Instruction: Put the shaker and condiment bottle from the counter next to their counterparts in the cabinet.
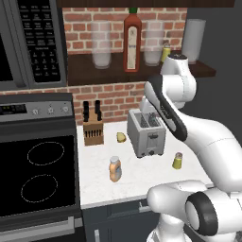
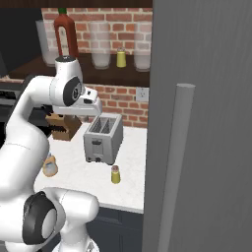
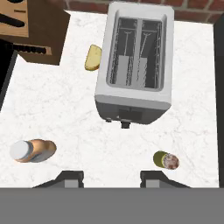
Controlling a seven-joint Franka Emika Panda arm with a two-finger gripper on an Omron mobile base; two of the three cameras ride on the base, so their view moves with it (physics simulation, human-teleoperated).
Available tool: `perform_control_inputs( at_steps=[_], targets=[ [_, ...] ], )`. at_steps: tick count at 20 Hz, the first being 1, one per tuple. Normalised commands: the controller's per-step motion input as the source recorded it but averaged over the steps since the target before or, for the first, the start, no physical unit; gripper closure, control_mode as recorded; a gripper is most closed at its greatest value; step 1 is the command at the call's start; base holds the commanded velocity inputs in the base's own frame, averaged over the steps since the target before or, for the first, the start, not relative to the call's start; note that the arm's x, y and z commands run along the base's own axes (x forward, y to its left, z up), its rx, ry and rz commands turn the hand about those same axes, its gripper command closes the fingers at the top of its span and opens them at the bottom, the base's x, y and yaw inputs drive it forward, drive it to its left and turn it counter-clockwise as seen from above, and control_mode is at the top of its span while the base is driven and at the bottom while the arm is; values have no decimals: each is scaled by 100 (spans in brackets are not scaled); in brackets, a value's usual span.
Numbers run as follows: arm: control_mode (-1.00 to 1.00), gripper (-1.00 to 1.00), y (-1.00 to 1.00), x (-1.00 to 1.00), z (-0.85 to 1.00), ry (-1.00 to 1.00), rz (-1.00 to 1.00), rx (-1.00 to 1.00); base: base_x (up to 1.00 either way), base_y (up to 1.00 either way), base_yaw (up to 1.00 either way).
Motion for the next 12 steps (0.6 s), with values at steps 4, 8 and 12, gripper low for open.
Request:
perform_control_inputs(
  at_steps=[4,8,12],
  targets=[
    [-100,-100,0,-36,0,-3,3,0,0,0,0],
    [-100,-100,5,-83,0,-7,10,0,0,0,0],
    [-100,-100,3,-98,-18,-19,8,0,0,0,0]
  ],
)
